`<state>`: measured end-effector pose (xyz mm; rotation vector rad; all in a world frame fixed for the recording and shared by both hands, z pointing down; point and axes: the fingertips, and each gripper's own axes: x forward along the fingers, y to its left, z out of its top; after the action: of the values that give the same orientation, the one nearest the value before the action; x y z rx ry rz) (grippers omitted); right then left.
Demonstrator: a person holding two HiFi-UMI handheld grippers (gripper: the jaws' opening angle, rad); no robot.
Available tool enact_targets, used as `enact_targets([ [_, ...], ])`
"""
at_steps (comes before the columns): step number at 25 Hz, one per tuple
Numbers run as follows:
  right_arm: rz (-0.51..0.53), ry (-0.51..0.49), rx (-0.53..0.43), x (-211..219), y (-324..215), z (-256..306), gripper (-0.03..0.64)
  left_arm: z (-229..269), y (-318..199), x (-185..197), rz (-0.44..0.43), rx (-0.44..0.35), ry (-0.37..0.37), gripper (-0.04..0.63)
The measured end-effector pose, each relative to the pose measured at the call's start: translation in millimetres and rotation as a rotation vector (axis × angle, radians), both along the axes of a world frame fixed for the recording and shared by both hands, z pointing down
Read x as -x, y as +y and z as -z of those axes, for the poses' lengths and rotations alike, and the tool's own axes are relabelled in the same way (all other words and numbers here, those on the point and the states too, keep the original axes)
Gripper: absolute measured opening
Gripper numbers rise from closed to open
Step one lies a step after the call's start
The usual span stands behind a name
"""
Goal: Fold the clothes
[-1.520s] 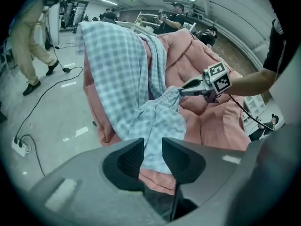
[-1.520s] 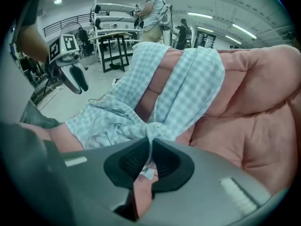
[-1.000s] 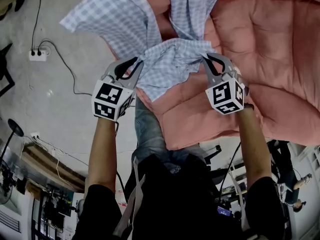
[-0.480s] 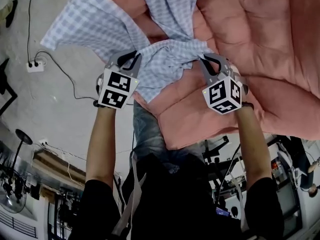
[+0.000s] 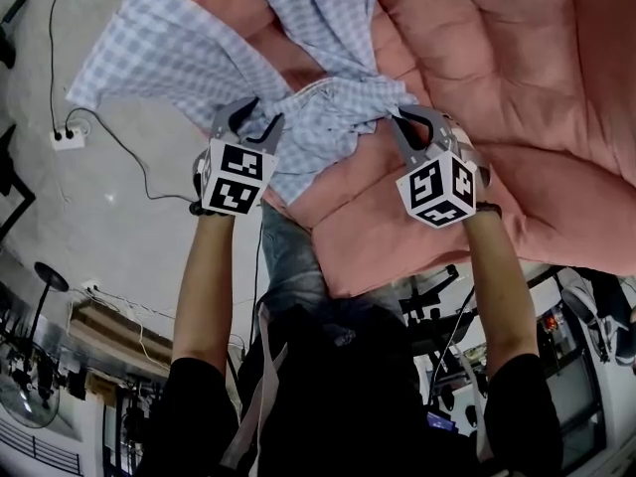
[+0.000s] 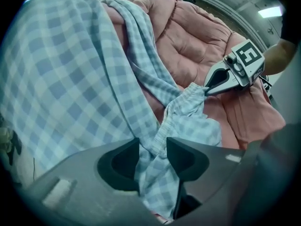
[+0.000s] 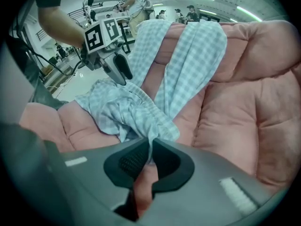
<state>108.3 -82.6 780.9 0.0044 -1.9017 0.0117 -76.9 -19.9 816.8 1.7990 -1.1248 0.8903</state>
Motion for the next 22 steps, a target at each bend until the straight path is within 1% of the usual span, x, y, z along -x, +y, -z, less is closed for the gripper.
enact_targets([
  [3, -0.003, -0.002, 0.001, -1.2, 1.6, -1.9, 0.031, 1.1, 6.4, -6.9, -0.008, 0.005, -0.019, 0.189],
  [7, -0.009, -0.002, 0.007, -1.6, 2.7, -1.7, 0.031, -1.7, 18.9, -18.0, 0.030, 0.022, -0.020, 0.162],
  [10, -0.013, -0.007, 0.008, -7.9, -1.0, 3.9, 0.031, 4.5, 17.3, -32.4, 0.061, 0.030, 0.021, 0.137],
  [13, -0.004, -0.010, 0.006, -9.9, 0.6, 4.0, 0.031, 4.3, 16.7, -35.1, 0.104, 0.051, 0.062, 0.138],
  [16, 0.022, -0.013, 0.005, -9.6, 4.4, 4.5, 0.032, 0.0, 17.9, -35.8, 0.127, 0.075, 0.095, 0.139],
  [19, 0.043, -0.006, 0.008, -7.6, 7.4, 4.6, 0.032, -1.2, 19.1, -34.4, 0.184, 0.107, 0.162, 0.136],
  [21, 0.046, -0.002, 0.013, -6.1, 9.4, 4.7, 0.032, 1.6, 19.9, -30.7, 0.216, 0.105, 0.190, 0.089],
  [22, 0.045, -0.003, 0.018, -5.8, 10.5, 5.0, 0.034, 4.1, 20.6, -29.9, 0.222, 0.098, 0.196, 0.075],
])
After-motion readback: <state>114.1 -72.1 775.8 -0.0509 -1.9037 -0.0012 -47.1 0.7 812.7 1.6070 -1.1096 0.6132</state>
